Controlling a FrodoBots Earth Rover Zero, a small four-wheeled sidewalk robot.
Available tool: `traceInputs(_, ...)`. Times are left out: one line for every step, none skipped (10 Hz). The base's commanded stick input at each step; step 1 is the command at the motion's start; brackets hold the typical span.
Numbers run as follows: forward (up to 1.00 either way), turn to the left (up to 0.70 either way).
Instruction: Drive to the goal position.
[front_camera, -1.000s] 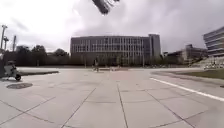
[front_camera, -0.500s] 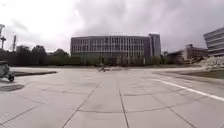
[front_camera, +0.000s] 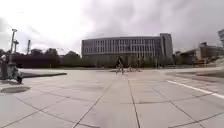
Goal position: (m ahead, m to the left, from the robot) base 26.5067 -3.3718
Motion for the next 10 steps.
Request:
traceInputs(0.7,0.0)
traceInputs(0.7,0.0)
traceInputs(0.7,0.0)
traceInputs(0.7,0.0)
traceInputs(0.7,0.0)
traceInputs(0.7,0.0)
traceInputs(0.7,0.0)
traceInputs(0.7,0.0)
traceInputs(0.7,0.0)
traceInputs(0.7,0.0)
